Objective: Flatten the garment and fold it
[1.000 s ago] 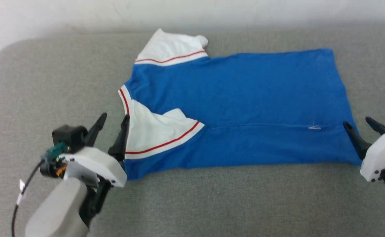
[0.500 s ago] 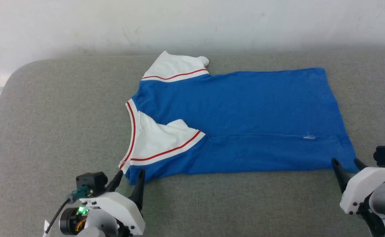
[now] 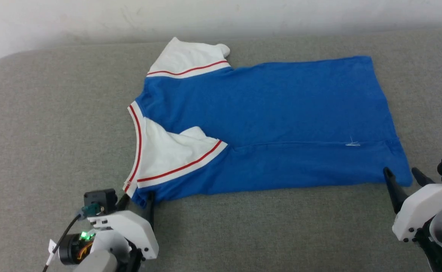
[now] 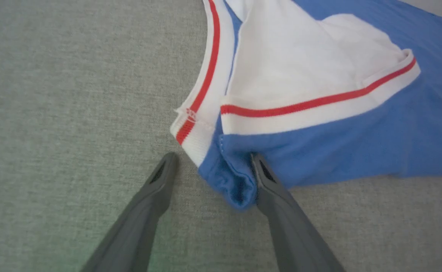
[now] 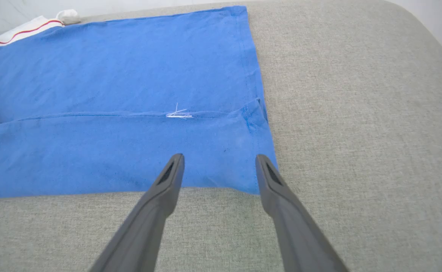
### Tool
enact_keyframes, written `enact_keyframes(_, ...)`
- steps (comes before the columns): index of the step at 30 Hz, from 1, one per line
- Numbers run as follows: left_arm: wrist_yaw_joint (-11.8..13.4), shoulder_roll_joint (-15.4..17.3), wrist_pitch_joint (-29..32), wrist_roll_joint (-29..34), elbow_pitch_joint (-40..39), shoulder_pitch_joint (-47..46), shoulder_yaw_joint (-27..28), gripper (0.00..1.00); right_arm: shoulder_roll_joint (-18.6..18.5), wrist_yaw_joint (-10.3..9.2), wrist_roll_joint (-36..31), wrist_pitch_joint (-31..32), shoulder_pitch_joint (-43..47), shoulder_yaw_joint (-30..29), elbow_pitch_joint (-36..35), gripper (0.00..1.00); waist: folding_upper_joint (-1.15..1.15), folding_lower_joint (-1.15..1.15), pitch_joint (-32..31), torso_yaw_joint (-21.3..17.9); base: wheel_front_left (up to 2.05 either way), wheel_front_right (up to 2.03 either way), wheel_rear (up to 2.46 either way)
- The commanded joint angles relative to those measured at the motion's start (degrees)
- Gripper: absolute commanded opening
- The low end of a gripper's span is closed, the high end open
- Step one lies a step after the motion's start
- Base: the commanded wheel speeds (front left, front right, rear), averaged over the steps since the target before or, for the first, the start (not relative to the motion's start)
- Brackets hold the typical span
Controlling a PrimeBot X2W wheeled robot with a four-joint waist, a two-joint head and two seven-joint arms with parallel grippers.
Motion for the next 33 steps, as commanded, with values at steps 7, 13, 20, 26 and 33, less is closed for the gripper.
enact_keyframes(7, -4.6, -1.7, 1.1, -1.3, 3.9, -1.0, -2.3, 0.00, -1.4, -0.11, -1.7, 2.0, 1.8, -1.1, -0.4, 1.00, 0.00, 0.00, 0.5, 0.2, 0.00, 0.00, 0.00)
enact_keyframes(13, -5.8, -2.0, -3.0, -1.3, 1.4, -0.4, -1.5, 0.00, -2.6, -0.11, -3.1, 3.0, -0.4, -3.1, 4.0, 1.00, 0.00, 0.00, -1.3, 2.5, 0.00, 0.00, 0.00)
enact_keyframes(20, -5.4, -1.8, -5.0, -0.3, -4.5, -0.2, -1.6, 0.00, -3.1, -0.11, -7.0, 4.9, -5.2, -6.3, 12.0, 1.00, 0.00, 0.00, -0.8, 4.9, 0.00, 0.00, 0.00)
enact_keyframes(26, -4.9, -1.5, -5.1, 0.3, -7.6, -0.6, -1.8, 0.00, -3.2, -0.11, -7.9, 6.1, -8.8, -7.7, 19.8, 1.00, 0.00, 0.00, 0.8, 6.2, 0.00, 0.00, 0.00)
enact_keyframes(33, -5.0, -1.5, -4.8, 0.3, -7.9, -0.9, -2.2, 0.00, -3.1, -0.11, -6.0, 6.7, -9.0, -6.4, 24.8, 0.00, 0.00, 0.00, 0.7, 6.6, 0.00, 0.00, 0.00)
